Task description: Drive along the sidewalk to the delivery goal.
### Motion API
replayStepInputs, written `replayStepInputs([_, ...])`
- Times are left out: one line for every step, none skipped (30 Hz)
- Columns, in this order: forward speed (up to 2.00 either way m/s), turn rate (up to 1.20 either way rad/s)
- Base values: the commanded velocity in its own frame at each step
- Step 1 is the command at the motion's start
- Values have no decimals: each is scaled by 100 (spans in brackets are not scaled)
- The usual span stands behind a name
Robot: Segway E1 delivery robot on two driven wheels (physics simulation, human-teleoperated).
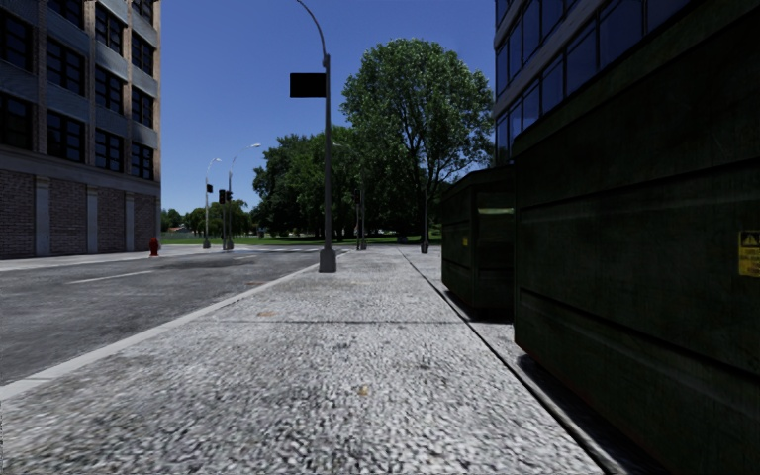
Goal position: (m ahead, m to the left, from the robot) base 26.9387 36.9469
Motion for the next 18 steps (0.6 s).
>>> replayStepInputs([200, 0])
replayStepInputs([200, 0])
replayStepInputs([200, 0])
replayStepInputs([200, 0])
replayStepInputs([200, 0])
replayStepInputs([200, 0])
replayStepInputs([200, 0])
replayStepInputs([200, 0])
replayStepInputs([200, 0])
replayStepInputs([200, 0])
replayStepInputs([200, 0])
replayStepInputs([200, 0])
replayStepInputs([200, 0])
replayStepInputs([200, 0])
replayStepInputs([200, 0])
replayStepInputs([200, 0])
replayStepInputs([200, 0])
replayStepInputs([200, 0])
